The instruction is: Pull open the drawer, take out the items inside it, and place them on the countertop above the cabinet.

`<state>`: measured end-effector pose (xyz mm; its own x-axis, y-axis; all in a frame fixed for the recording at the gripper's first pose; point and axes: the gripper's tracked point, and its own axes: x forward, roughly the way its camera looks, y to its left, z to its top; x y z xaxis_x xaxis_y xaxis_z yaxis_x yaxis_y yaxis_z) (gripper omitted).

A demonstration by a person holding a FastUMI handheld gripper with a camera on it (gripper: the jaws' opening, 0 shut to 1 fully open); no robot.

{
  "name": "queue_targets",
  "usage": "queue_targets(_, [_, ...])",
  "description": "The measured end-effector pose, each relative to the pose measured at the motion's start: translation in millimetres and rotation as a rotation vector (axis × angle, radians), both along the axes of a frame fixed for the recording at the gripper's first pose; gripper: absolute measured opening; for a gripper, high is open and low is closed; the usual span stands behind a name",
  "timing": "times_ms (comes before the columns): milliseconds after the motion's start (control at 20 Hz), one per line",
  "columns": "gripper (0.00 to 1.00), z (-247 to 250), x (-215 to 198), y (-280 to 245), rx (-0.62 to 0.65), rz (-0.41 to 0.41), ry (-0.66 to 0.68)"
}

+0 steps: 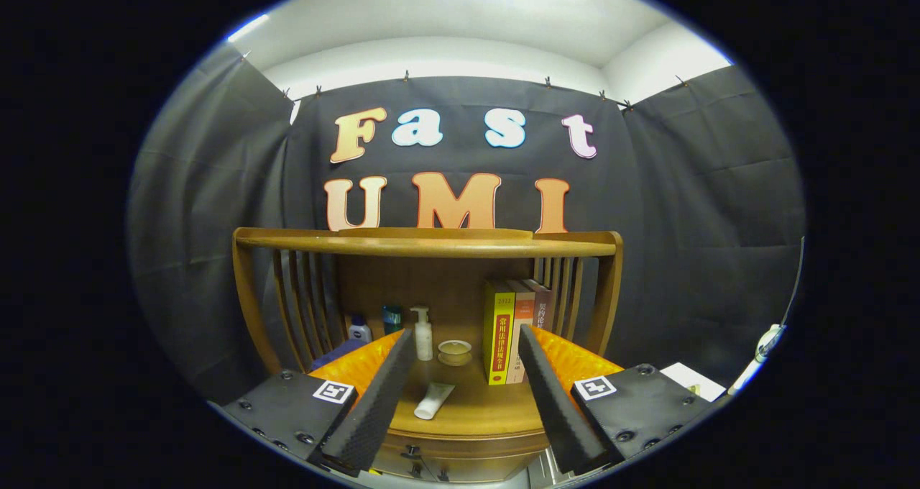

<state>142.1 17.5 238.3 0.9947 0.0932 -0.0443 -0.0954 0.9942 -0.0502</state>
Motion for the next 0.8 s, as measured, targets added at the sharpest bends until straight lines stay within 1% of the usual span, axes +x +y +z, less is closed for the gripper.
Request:
queue_targets(400, [0.96,9.2,3.6,-9.7,-0.001,-0.018,-0.005])
queue_targets(800, [0.96,12.6,2.6,-11.7,-0.003,-0.012,-0.016])
